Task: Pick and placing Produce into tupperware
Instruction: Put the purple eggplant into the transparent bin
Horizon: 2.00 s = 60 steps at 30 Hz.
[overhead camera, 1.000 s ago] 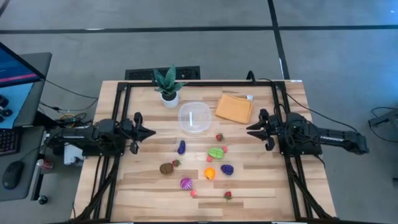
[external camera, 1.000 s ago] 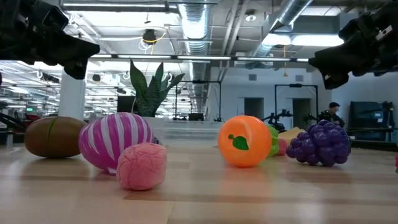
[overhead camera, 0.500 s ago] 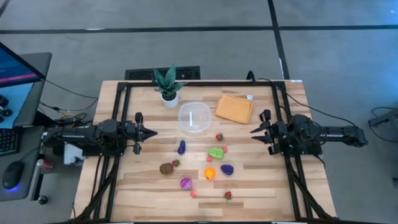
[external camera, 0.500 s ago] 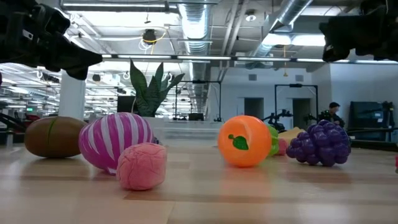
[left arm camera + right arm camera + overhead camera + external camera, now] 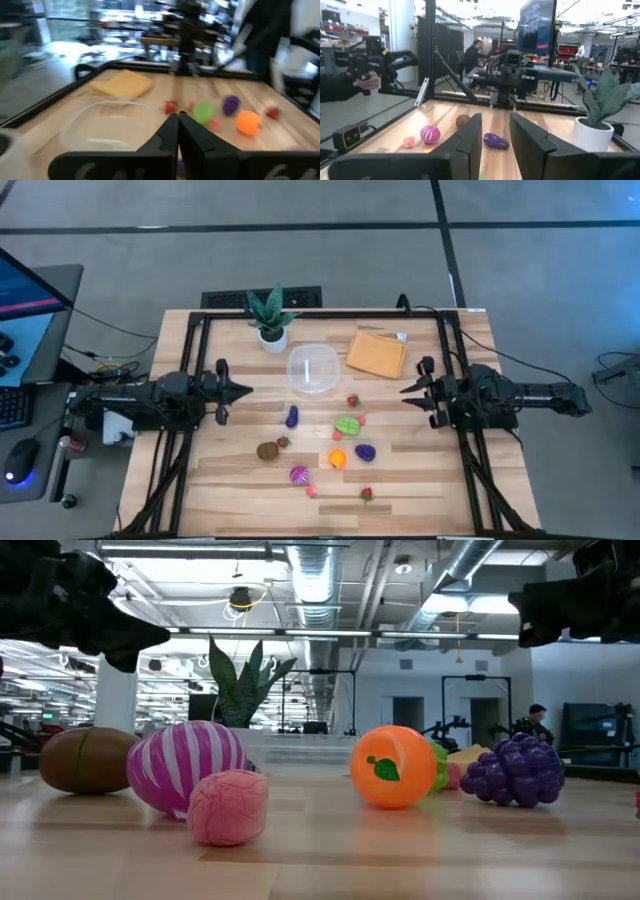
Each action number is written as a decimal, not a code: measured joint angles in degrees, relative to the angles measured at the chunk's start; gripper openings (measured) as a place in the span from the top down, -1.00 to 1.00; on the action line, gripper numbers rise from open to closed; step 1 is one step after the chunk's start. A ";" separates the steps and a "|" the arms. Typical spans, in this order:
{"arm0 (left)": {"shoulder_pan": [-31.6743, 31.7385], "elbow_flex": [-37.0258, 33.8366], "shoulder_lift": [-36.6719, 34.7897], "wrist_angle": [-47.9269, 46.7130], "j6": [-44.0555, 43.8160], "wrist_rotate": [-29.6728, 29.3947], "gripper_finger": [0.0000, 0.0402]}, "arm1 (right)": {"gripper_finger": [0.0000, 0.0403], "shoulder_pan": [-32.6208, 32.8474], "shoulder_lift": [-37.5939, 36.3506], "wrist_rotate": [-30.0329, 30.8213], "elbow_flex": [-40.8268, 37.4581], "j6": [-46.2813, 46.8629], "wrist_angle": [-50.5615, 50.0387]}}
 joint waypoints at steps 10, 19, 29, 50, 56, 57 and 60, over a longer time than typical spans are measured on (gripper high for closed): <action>0.00 0.00 4.79 0.56 4.87 -4.04 0.31 | 0.39 0.00 0.00 0.15 0.00 5.65 -1.11; 0.00 0.46 5.62 4.61 14.23 -10.30 0.11 | 0.39 0.00 -0.01 0.30 0.00 -3.37 -2.84; -0.04 0.61 14.97 0.28 11.10 -0.13 0.13 | 0.41 -2.68 0.05 8.76 0.00 1.64 -11.46; -1.63 39.18 52.39 -16.77 -16.43 12.12 0.14 | 0.41 -3.68 0.49 14.59 2.92 11.95 -17.61; -2.86 45.12 60.87 -14.17 -17.52 17.16 0.14 | 0.41 -1.56 0.38 10.01 2.93 12.50 -16.27; -2.84 45.79 62.21 -14.86 -19.99 16.03 0.14 | 0.41 -1.17 0.38 10.01 3.00 13.50 -16.05; -2.38 48.61 66.99 -20.84 -30.71 11.42 0.14 | 0.41 -0.51 0.38 9.62 3.02 16.60 -16.09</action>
